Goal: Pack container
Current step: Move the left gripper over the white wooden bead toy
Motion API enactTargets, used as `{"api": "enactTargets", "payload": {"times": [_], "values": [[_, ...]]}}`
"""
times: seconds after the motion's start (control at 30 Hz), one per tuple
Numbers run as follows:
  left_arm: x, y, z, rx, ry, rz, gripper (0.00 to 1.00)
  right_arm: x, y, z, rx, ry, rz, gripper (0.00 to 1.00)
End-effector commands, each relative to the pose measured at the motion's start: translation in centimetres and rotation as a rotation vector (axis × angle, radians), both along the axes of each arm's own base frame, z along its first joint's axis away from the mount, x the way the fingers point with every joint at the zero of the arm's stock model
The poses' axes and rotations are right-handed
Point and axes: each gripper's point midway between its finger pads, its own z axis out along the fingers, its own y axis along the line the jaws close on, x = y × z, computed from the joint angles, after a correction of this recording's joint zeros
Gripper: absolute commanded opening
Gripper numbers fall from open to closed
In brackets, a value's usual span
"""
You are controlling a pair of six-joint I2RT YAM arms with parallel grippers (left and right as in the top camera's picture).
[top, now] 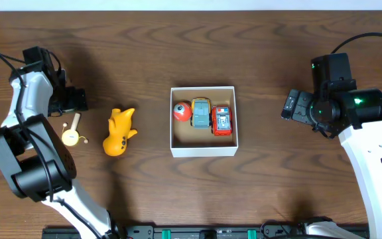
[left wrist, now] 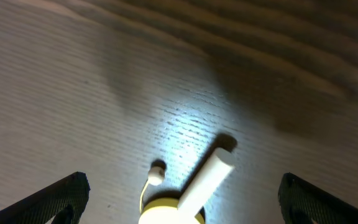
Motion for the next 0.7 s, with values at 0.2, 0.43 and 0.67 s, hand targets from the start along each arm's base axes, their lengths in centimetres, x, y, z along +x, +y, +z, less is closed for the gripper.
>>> {"api": "enactTargets", "payload": {"times": [0.2, 0.43, 0.67], "values": [[0.2, -0.6, -2.8, -0.058, 0.031, -0.043, 0.98, -0.3, -0.3, -0.4, -0.007, 0.023, 0.002, 0.97], [0.4, -0.5, -3.5, -0.058, 0.029, -0.043, 0.99, -0.3, -0.3, -0.4, -0.007, 0.023, 0.002, 0.97], [0.4, -0.5, -3.8, -0.056, 0.025, -0.043, 0.99, -0.3, -0.3, -0.4, -0.007, 0.024, 0.002, 0.97]]}}
